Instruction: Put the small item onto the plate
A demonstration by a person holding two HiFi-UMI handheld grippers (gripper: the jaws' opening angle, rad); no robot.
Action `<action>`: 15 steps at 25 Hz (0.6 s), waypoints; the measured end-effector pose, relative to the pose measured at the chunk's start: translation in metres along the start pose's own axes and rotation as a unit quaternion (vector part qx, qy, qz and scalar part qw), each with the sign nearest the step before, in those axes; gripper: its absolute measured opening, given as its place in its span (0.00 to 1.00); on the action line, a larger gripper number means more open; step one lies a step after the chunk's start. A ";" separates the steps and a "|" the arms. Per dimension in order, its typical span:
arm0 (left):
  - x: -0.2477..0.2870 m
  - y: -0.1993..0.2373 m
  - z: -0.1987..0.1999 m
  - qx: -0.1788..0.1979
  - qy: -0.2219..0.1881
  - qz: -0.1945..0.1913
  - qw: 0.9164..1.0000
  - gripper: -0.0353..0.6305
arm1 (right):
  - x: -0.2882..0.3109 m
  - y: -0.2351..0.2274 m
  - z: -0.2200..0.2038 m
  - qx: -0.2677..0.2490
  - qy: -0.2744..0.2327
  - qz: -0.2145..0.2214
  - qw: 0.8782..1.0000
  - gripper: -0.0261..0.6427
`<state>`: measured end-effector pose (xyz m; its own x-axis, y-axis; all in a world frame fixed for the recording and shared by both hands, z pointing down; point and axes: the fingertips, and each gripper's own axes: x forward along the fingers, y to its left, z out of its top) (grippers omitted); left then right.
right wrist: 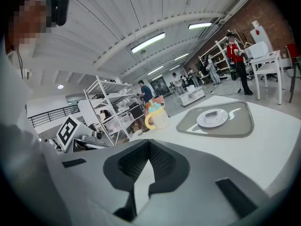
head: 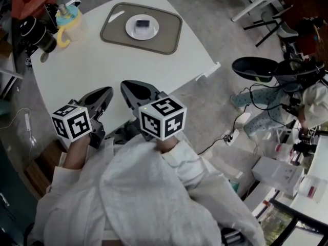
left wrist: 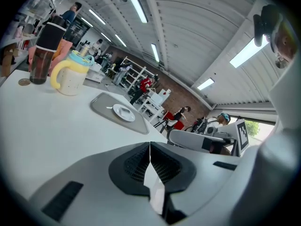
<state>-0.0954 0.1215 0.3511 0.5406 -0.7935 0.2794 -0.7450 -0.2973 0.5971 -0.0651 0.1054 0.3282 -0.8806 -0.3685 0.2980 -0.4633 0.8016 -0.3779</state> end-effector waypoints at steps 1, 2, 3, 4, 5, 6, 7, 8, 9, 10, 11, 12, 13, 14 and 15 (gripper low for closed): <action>0.000 0.000 0.001 0.000 -0.001 0.000 1.000 0.07 | 0.000 0.000 0.000 -0.002 0.000 0.000 1.000 0.06; 0.001 0.001 0.001 0.000 -0.001 0.000 1.000 0.07 | 0.001 0.001 0.000 -0.004 0.001 0.001 1.000 0.06; 0.001 0.000 0.001 0.000 -0.001 -0.001 1.000 0.07 | 0.001 0.002 -0.001 -0.005 0.003 0.001 1.000 0.06; 0.000 0.000 0.001 0.000 0.000 -0.001 1.000 0.07 | 0.002 0.003 -0.001 -0.006 0.005 0.001 1.000 0.06; 0.000 0.001 0.001 0.000 0.002 0.000 1.000 0.07 | 0.002 0.003 -0.002 -0.007 0.006 0.001 1.000 0.06; -0.001 0.002 0.002 0.001 0.003 0.000 1.000 0.07 | 0.004 0.004 -0.001 -0.008 0.006 0.000 1.000 0.06; -0.002 0.004 0.003 0.001 0.004 0.001 1.000 0.07 | 0.007 0.004 0.000 -0.008 0.006 -0.001 1.000 0.06; -0.003 0.006 0.004 0.002 0.005 0.001 1.000 0.07 | 0.010 0.004 0.001 -0.010 0.007 -0.002 1.000 0.06; -0.004 0.007 0.004 0.002 0.006 0.001 1.000 0.07 | 0.011 0.005 0.001 -0.011 0.008 -0.003 1.000 0.06; -0.005 0.007 0.003 0.003 0.007 0.000 1.000 0.07 | 0.011 0.005 0.001 -0.013 0.009 -0.003 1.000 0.06; -0.005 0.006 0.002 0.003 0.008 0.000 1.000 0.07 | 0.010 0.006 0.001 -0.015 0.009 -0.003 1.000 0.06; -0.005 0.005 0.001 0.004 0.008 -0.001 1.000 0.07 | 0.008 0.007 0.000 -0.016 0.010 -0.003 1.000 0.06; -0.005 0.003 0.000 0.004 0.008 -0.001 1.000 0.07 | 0.008 0.007 -0.001 -0.017 0.011 -0.002 1.000 0.06; -0.005 0.003 0.000 0.004 0.007 -0.002 1.000 0.07 | 0.008 0.008 -0.002 -0.017 0.012 -0.002 1.000 0.06; -0.005 0.002 0.000 0.005 0.007 -0.003 1.000 0.07 | 0.008 0.008 -0.002 -0.017 0.014 -0.001 1.000 0.06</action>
<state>-0.0997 0.1254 0.3511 0.5511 -0.7838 0.2864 -0.7449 -0.3073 0.5922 -0.0755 0.1101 0.3295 -0.8761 -0.3579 0.3230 -0.4616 0.8161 -0.3478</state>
